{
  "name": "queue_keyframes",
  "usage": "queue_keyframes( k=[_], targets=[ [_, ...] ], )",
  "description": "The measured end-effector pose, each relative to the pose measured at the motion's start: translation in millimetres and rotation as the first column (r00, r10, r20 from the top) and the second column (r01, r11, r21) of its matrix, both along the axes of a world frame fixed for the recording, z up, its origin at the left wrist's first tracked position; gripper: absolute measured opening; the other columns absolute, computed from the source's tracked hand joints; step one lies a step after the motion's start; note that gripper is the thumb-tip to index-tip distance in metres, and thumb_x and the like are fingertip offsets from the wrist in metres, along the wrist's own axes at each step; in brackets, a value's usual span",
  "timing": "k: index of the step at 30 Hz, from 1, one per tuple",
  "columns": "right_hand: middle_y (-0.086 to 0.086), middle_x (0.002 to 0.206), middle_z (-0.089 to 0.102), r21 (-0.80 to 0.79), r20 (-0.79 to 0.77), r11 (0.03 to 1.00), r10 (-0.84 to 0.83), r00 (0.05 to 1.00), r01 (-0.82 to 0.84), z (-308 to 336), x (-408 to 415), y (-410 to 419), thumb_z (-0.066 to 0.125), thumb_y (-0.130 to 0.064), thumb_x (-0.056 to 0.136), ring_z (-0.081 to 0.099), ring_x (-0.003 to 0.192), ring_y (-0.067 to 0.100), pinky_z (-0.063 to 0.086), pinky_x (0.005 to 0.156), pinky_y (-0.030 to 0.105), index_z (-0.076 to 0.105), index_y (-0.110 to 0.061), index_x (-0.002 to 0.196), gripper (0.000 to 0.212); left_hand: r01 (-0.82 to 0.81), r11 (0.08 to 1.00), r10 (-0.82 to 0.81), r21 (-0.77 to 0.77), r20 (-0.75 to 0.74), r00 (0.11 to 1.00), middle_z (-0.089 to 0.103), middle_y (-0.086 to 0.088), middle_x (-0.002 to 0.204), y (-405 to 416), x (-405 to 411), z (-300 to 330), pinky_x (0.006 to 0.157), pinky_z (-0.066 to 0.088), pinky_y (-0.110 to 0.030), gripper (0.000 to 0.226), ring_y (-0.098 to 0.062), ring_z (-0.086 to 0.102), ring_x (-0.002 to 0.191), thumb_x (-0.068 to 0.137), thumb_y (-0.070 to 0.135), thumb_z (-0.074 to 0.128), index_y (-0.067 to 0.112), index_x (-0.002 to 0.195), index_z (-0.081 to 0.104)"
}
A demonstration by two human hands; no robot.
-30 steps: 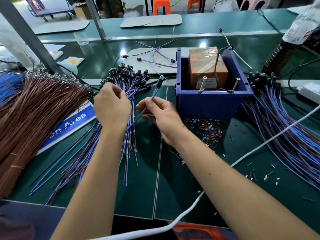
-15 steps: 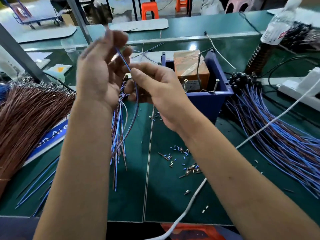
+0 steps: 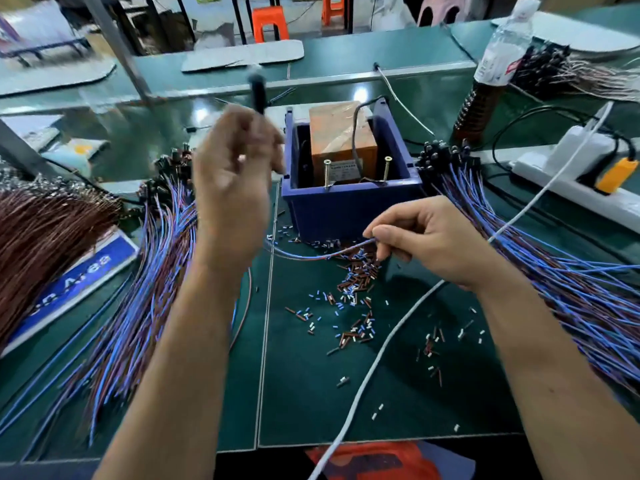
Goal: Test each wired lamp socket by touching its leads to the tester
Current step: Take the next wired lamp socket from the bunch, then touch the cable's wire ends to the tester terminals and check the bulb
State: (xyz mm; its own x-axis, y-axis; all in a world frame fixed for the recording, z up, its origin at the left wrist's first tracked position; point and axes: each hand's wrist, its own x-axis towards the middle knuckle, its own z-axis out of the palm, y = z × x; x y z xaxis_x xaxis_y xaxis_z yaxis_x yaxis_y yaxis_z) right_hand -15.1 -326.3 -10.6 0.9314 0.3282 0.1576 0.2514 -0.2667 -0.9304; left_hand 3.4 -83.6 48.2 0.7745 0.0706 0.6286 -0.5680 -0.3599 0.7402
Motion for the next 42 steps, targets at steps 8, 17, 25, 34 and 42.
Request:
queue_keyframes(
  k=[8, 17, 25, 34, 42],
  targets=[
    [0.011, 0.077, 0.076, 0.127, 0.027, 0.990, -0.070, 0.997, 0.066, -30.1, -11.0, 0.7, 0.068, -0.008, 0.099, 0.061, 0.052, 0.026, 0.053, 0.054, 0.032, 0.067, -0.003, 0.099, 0.005, 0.037, 0.877, -0.071, 0.479, 0.052, 0.996, 0.052, 0.008, 0.063, -64.3, -22.3, -65.8, 0.049, 0.039, -0.039, 0.023, -0.031, 0.051, 0.057, 0.105, 0.026, 0.049, 0.008, 0.091, 0.052],
    [0.009, 0.072, 0.076, 0.195, 0.029, 0.961, -0.206, 0.978, 0.196, -41.3, -8.0, 16.5, 0.074, -0.012, 0.095, 0.061, 0.046, 0.020, 0.048, 0.048, 0.023, 0.066, -0.013, 0.087, 0.012, 0.022, 0.944, -0.003, 0.329, -0.058, 0.998, 0.059, -0.001, 0.065, -58.6, -11.3, -92.4, 0.051, 0.044, -0.047, 0.026, -0.033, 0.056, 0.055, 0.105, 0.030, 0.052, 0.009, 0.090, 0.051],
    [0.004, 0.069, 0.074, 0.254, 0.010, 0.927, -0.289, 0.957, 0.277, -47.7, -6.6, 14.2, 0.081, -0.022, 0.089, 0.060, 0.048, 0.014, 0.048, 0.049, 0.021, 0.073, -0.019, 0.081, 0.011, 0.196, 0.955, -0.163, 0.222, -0.155, 0.974, 0.049, 0.000, 0.055, -51.9, -9.2, -97.7, 0.050, 0.038, -0.038, 0.036, -0.021, 0.047, 0.052, 0.099, 0.032, 0.063, 0.011, 0.070, 0.056],
    [0.008, 0.080, 0.078, 0.284, -0.019, 0.912, -0.304, 0.953, 0.296, -49.7, -4.8, 11.2, 0.063, -0.008, 0.101, 0.062, 0.054, 0.015, 0.047, 0.052, 0.021, 0.076, -0.016, 0.096, 0.017, 0.253, 0.966, -0.220, 0.056, -0.333, 0.917, 0.059, -0.006, 0.061, -46.1, -4.7, -100.9, 0.054, 0.041, -0.036, 0.015, -0.018, 0.051, 0.057, 0.088, 0.020, 0.074, 0.019, 0.073, 0.071],
    [0.011, 0.081, 0.078, 0.323, 0.016, 0.899, -0.317, 0.948, 0.296, -51.6, -5.8, 11.3, 0.064, -0.006, 0.099, 0.063, 0.053, 0.019, 0.049, 0.053, 0.021, 0.072, -0.023, 0.106, 0.020, 0.292, 0.956, -0.264, 0.013, -0.396, 0.880, 0.050, 0.000, 0.056, -44.9, -3.5, -103.6, 0.054, 0.034, -0.029, 0.016, -0.010, 0.043, 0.056, 0.086, 0.025, 0.073, 0.018, 0.071, 0.070]
  ],
)
